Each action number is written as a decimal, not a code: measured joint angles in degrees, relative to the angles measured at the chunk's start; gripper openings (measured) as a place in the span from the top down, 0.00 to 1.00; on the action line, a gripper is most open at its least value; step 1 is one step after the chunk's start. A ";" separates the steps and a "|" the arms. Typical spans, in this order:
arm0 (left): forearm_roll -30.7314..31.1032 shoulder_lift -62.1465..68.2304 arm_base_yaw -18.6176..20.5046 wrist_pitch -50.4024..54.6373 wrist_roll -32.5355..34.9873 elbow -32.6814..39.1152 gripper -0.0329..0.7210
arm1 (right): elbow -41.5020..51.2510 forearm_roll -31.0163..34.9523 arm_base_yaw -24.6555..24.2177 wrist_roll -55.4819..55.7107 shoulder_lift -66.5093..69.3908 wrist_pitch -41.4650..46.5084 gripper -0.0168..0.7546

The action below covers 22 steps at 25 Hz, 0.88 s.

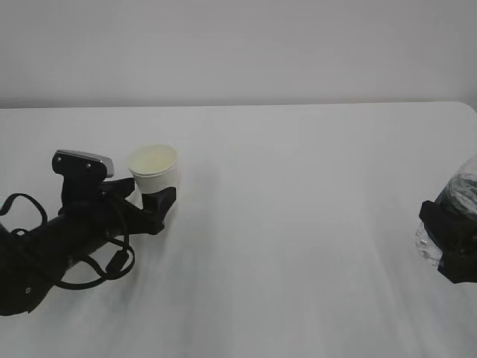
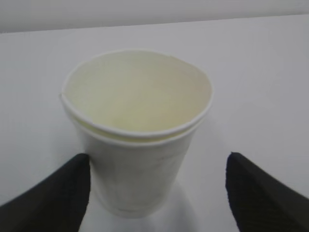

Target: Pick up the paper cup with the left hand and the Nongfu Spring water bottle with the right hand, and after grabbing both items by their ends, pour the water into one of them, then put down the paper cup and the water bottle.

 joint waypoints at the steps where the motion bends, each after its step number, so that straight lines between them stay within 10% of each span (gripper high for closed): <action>1: -0.03 0.66 0.00 0.00 0.00 -0.63 0.11 | 0.00 0.00 0.00 0.00 0.00 0.00 0.42; 22: -1.15 5.45 0.00 0.00 -3.40 -7.15 0.04 | 0.00 2.35 0.00 -0.33 0.00 0.12 0.42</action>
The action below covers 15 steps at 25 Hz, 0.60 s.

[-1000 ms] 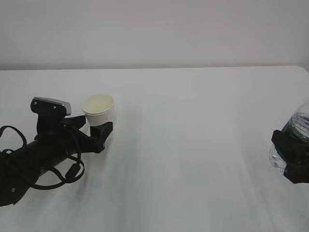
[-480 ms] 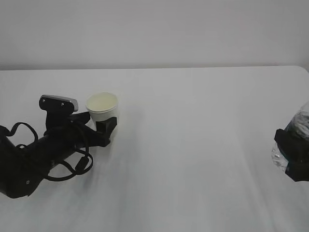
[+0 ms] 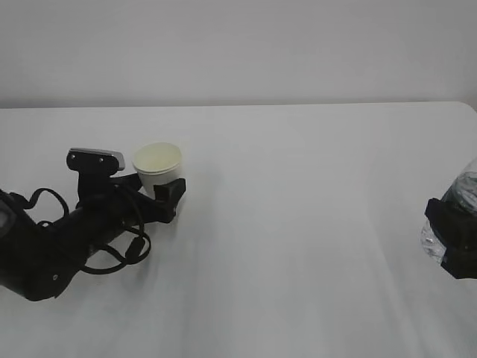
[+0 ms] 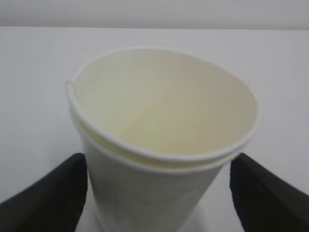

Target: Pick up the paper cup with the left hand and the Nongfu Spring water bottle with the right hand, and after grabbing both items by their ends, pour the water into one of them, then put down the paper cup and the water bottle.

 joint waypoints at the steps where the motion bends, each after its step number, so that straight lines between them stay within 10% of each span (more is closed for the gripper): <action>1: 0.00 0.48 0.00 0.00 0.00 -0.47 0.04 | 0.00 0.00 0.00 0.00 0.00 0.00 0.42; 15: 0.00 2.61 0.00 0.00 -0.20 -4.85 0.05 | 0.00 0.13 0.00 -0.27 0.00 0.00 0.42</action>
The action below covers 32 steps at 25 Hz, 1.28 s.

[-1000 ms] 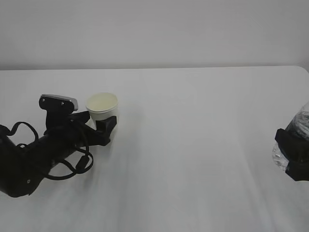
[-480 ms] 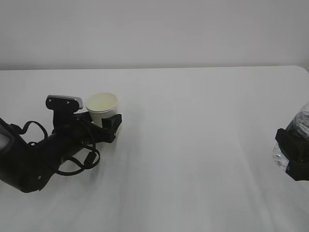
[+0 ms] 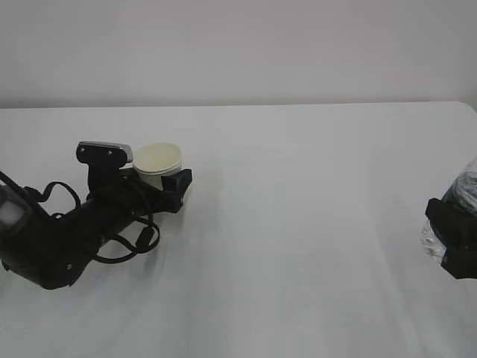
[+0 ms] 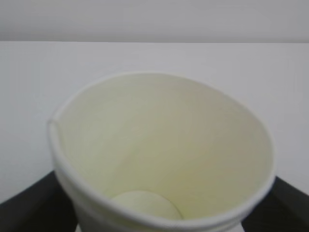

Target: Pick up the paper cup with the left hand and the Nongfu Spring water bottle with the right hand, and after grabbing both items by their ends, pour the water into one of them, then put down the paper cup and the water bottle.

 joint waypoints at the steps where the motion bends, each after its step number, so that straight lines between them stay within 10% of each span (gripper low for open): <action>1: 0.00 0.00 0.00 0.00 -0.03 0.00 0.05 | 0.00 0.00 0.00 0.00 0.00 0.00 0.42; 12: 0.40 0.00 -1.23 0.00 -0.13 -0.14 0.30 | 0.00 0.22 0.00 -0.12 0.00 0.00 0.42; 32: 5.64 -2.40 -1.34 0.10 -0.13 -0.14 0.31 | 0.43 0.55 0.00 -0.12 0.00 0.00 0.42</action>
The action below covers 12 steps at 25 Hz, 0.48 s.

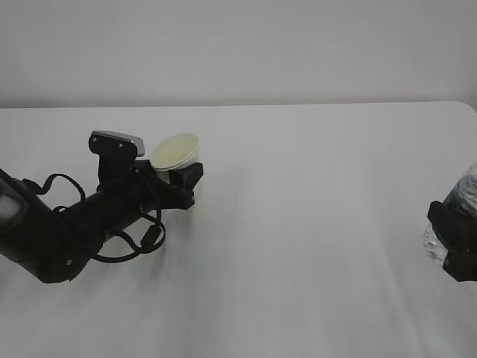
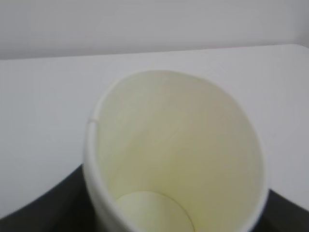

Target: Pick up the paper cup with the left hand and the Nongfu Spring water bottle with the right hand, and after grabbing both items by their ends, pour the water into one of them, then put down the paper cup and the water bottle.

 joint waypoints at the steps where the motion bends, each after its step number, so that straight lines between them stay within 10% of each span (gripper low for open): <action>1: 1.04 -0.71 0.00 0.00 0.00 0.00 0.31 | 0.22 0.33 0.00 0.00 0.00 0.00 0.42; 12: 15.18 -7.97 0.00 0.00 -3.70 0.35 0.31 | 0.74 1.91 0.00 0.00 0.00 0.00 0.42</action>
